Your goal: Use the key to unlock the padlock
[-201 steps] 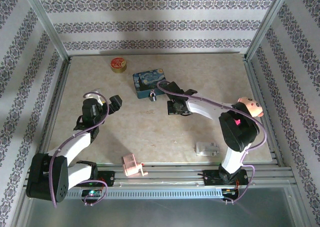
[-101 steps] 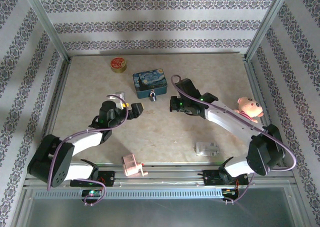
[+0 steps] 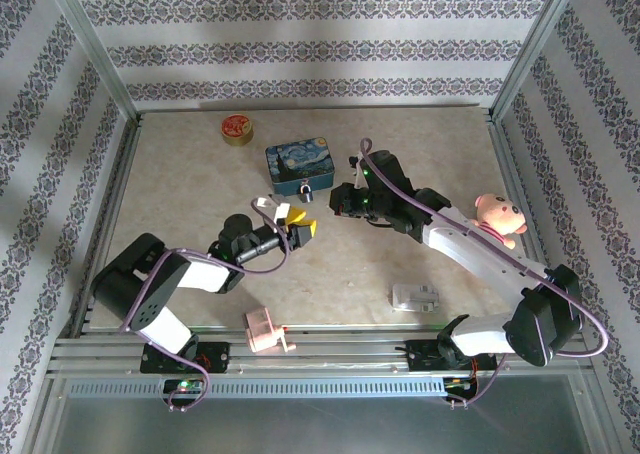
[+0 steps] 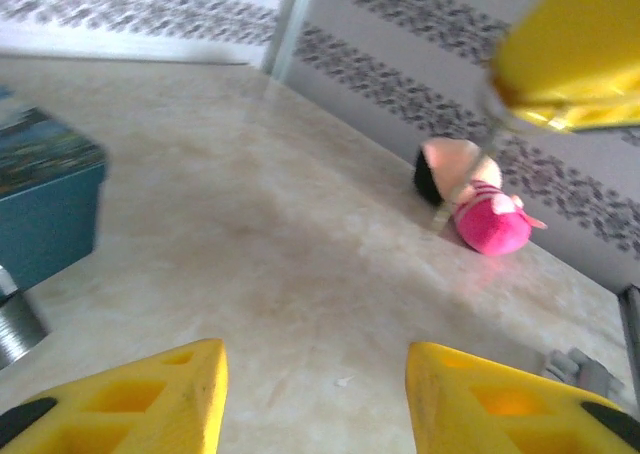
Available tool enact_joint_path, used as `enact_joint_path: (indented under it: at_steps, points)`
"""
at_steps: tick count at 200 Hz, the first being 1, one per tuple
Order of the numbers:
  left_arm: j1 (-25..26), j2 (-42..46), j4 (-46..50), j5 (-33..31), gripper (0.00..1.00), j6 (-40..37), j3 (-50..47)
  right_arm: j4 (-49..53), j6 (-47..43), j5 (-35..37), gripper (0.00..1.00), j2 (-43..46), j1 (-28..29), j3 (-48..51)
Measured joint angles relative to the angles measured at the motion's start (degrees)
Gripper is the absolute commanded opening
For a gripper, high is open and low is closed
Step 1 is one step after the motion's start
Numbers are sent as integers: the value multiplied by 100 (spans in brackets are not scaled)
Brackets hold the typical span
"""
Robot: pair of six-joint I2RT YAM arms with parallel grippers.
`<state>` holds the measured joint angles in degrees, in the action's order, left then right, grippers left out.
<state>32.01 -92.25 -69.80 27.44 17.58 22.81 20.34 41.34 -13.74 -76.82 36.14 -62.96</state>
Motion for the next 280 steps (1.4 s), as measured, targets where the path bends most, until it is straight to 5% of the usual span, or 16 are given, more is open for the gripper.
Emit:
enact_joint_path:
  at_steps: [131, 280]
  points:
    - [444, -802, -831, -114, 40, -1436, 745, -98, 101, -225, 0, 168, 76, 0]
    - [444, -776, -835, -413, 27, -1637, 767, -181, 98, -223, 0, 168, 76, 52]
